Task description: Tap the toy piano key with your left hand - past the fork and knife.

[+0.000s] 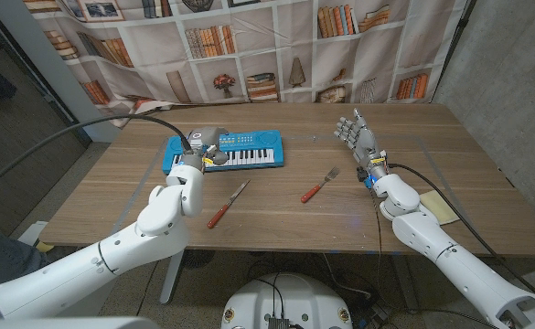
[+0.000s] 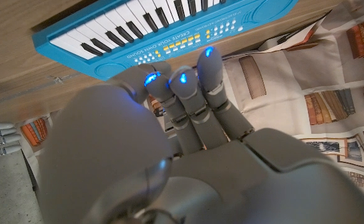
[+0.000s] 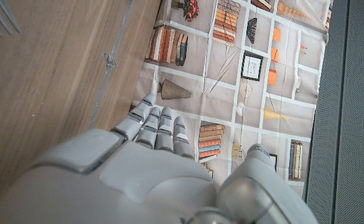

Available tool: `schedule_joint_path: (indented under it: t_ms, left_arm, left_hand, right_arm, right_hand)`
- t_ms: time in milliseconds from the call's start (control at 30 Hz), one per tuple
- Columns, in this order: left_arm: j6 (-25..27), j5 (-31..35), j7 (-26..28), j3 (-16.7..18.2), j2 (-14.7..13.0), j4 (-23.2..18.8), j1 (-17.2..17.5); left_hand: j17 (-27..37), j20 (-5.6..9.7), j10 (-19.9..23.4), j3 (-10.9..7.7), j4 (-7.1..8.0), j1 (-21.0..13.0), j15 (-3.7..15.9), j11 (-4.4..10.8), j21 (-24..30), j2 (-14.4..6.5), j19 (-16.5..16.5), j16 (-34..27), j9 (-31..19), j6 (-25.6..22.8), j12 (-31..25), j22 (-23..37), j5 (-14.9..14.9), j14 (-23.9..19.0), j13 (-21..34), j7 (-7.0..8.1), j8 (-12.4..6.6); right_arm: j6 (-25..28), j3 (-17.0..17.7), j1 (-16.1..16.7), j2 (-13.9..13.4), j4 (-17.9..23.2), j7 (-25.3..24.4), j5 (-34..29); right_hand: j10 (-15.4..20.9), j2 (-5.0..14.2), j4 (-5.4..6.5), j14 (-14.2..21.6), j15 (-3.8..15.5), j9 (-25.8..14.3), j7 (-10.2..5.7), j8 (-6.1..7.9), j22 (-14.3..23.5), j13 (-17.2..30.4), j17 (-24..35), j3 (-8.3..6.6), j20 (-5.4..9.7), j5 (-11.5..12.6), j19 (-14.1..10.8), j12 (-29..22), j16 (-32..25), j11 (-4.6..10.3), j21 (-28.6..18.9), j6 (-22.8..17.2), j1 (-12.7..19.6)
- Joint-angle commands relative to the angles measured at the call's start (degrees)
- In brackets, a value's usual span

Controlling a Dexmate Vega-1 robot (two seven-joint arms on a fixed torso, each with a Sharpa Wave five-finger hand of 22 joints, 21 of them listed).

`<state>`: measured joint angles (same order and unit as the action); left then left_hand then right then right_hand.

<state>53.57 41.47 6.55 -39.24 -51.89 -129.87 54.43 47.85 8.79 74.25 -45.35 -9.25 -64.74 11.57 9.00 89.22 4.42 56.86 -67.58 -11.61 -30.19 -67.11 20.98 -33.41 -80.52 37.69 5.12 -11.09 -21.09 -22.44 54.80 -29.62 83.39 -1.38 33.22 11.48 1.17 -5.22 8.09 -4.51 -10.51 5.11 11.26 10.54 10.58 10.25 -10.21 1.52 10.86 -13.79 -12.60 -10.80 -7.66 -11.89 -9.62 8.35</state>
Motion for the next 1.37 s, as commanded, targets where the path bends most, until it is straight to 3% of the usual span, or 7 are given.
schedule_joint_path:
  t_ms: [33,200,267,400,633,800,1367]
  left_arm:
    - [-0.62,-0.05,-0.5,0.92,0.53,0.03,0.67]
    - [-1.36,-0.93,0.97,1.83,1.06,0.25,1.45]
    - [-1.12,-0.71,2.07,1.93,1.63,0.4,1.86]
    - [-1.38,-0.96,2.97,2.22,2.01,0.64,2.17]
    - [-2.05,-1.06,4.61,2.3,2.94,1.46,2.12]
    - [-3.59,-2.48,7.69,3.64,4.31,2.09,3.16]
    - [-4.47,-4.3,8.88,4.34,4.63,2.46,3.36]
  left_hand:
    - [-0.25,3.44,-0.59,0.28,0.04,-0.38,0.29,0.37,0.21,-0.33,-0.38,0.6,-0.17,-0.27,0.27,-0.26,0.34,0.11,-0.36,0.07,0.05]
    - [-8.24,3.31,-2.05,5.03,1.65,3.1,0.7,1.54,-0.66,0.11,-2.76,6.98,-0.29,0.52,6.42,-3.69,3.27,1.08,-10.04,-0.28,0.16]
    - [-18.09,2.55,-9.23,9.16,4.63,8.57,0.78,1.19,-3.8,-0.95,-10.22,15.51,-0.36,1.36,12.67,-8.03,7.43,6.12,-15.73,-0.68,0.19]
    - [-29.35,-5.05,-19.47,7.41,9.31,15.92,-2.48,-0.28,-12.81,-2.25,-26.87,31.33,-0.05,2.31,22.55,-11.46,14.19,22.71,-22.96,-1.27,-0.11]
    - [-33.78,-10.3,-33.85,4.87,12.31,20.57,-6.31,-1.39,-23.15,-2.38,-37.33,41.22,0.24,4.48,33.06,-11.51,20.23,38.22,-24.97,-1.3,-0.36]
    - [-34.37,-13.43,-44.31,6.32,15.15,25.71,-9.17,-3.58,-29.96,-2.5,-44.73,45.81,0.24,5.93,40.91,-11.34,22.68,48.97,-25.4,-1.22,-0.54]
    - [-34.53,-16.11,-44.94,9.32,17.73,31.47,-9.93,-4.42,-34.59,-2.29,-49.44,46.6,0.21,5.52,43.58,-11.25,23.29,51.08,-25.4,-1.59,-1.11]
  right_arm:
    - [-0.47,-0.19,-0.44,0.12,-0.75,0.65,-0.06]
    - [-0.46,-0.13,-0.73,0.41,-1.17,0.73,0.24]
    - [-0.6,-0.17,-0.87,0.41,-1.41,0.95,0.21]
    - [-0.78,-0.15,-0.96,0.36,-1.64,1.01,0.06]
    - [-0.79,0.19,-0.89,0.11,-1.67,1.0,0.28]
    - [-0.55,0.29,-1.1,0.27,-2.0,1.18,0.78]
    - [-0.03,0.06,-1.67,0.09,-1.99,1.32,0.47]
  right_hand:
    - [0.77,0.13,-0.27,0.56,-0.07,-0.22,-0.09,-0.03,0.06,0.2,0.29,-0.03,0.06,0.13,-0.21,-0.1,-0.03,-0.01,0.1,-0.6,0.48]
    - [0.82,0.14,-0.27,0.59,-0.05,-0.22,-0.08,-0.02,0.07,0.2,0.29,-0.02,0.07,0.12,-0.21,-0.11,-0.03,-0.05,0.11,-0.63,0.48]
    - [0.82,0.15,-0.27,0.65,-0.05,-0.22,-0.13,-0.02,0.07,0.2,0.3,-0.01,0.07,0.12,-0.2,-0.1,-0.06,-0.05,0.12,-0.62,0.48]
    - [0.82,0.16,-0.28,0.71,-0.04,-0.22,-0.15,-0.01,0.07,0.2,0.3,0.01,0.04,0.11,-0.16,-0.09,-0.07,0.0,0.14,-0.66,0.48]
    - [0.89,0.16,-0.29,0.72,-0.03,-0.23,-0.22,-0.01,0.07,0.2,0.3,0.03,-0.03,0.11,-0.15,-0.1,-0.05,0.06,0.15,-0.71,0.47]
    - [1.03,0.16,-0.29,0.72,-0.01,-0.23,-0.25,-0.01,0.07,0.2,0.3,0.05,-0.02,0.1,-0.15,-0.14,-0.05,0.02,0.16,-0.73,0.47]
    - [1.37,0.19,-0.32,0.97,-0.11,-0.23,-0.32,0.01,0.07,0.2,0.3,0.1,-0.09,0.1,-0.21,-0.22,-0.1,0.06,0.16,-0.83,0.49]
